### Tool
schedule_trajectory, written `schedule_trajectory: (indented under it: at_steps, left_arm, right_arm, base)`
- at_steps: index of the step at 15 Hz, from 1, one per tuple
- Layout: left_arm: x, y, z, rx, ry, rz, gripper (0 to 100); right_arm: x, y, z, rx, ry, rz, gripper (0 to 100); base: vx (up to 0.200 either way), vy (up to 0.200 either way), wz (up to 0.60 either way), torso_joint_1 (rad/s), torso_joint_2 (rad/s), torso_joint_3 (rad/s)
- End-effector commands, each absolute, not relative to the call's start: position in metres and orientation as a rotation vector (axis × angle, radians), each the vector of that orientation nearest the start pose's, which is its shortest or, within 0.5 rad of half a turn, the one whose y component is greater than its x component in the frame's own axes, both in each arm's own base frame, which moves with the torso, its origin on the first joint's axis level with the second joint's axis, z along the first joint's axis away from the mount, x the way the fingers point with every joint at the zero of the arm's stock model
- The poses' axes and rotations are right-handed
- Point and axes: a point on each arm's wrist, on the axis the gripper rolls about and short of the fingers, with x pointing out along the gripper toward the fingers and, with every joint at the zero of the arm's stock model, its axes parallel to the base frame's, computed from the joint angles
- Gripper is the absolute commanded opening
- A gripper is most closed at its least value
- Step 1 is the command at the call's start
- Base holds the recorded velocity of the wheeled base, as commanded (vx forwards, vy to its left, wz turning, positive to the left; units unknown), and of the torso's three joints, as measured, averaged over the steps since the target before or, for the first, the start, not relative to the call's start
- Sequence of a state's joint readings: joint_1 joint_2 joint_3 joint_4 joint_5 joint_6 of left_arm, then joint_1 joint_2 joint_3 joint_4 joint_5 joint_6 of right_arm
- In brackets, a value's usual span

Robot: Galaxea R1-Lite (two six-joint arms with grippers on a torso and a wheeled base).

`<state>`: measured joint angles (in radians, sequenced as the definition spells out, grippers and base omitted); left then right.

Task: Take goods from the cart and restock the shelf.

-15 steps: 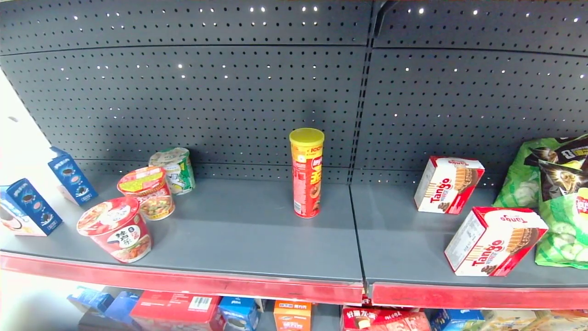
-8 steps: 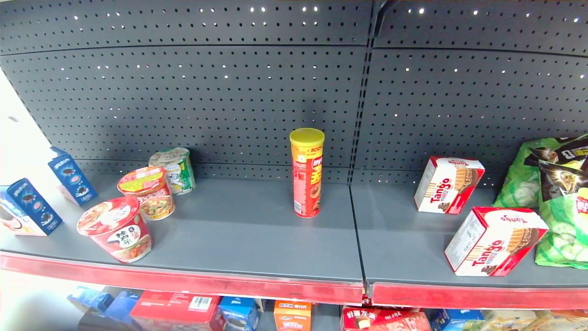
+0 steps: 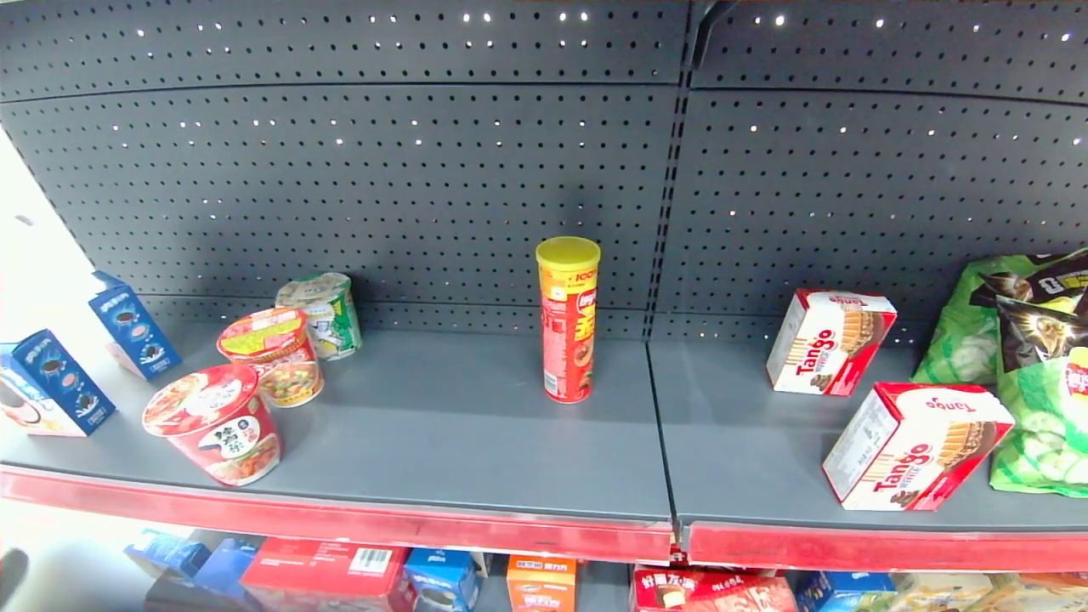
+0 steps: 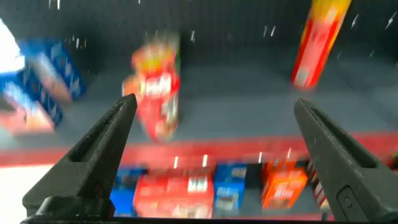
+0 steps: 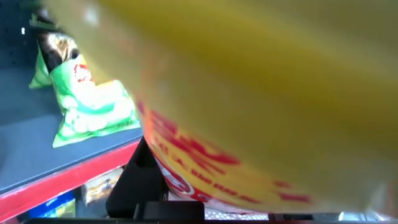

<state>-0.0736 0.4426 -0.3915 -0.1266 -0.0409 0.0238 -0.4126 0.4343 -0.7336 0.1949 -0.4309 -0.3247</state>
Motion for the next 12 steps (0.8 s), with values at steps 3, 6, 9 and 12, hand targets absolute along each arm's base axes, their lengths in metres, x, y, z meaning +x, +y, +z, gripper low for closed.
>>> schedule_trajectory:
  at_steps: [3, 6, 9, 12]
  left_arm:
    - [0.079, -0.008, 0.241, 0.014, 0.067, -0.128, 100]
    - [0.088, -0.008, 0.24, 0.014, 0.098, -0.109, 100]
    - [0.092, -0.008, 0.24, 0.018, 0.11, -0.102, 100]
    - [0.1, -0.01, 0.236, 0.018, 0.145, -0.133, 100]
  right_arm:
    - [-0.059, 0.015, 0.257, -0.277, -0.067, -0.857, 0]
    - [-0.051, 0.012, 0.256, -0.243, -0.042, -0.828, 0]
    - [-0.049, 0.005, 0.251, -0.241, -0.017, -0.717, 0]
    - [-0.045, 0.001, 0.249, -0.241, -0.003, -0.667, 0]
  base:
    - [0.0, 0.0, 0.0, 0.0, 0.0, 0.0]
    - [0.0, 0.0, 0.0, 0.0, 0.0, 0.0]
    - [0.0, 0.0, 0.0, 0.0, 0.0, 0.0]
    - [0.0, 0.0, 0.0, 0.0, 0.0, 0.0]
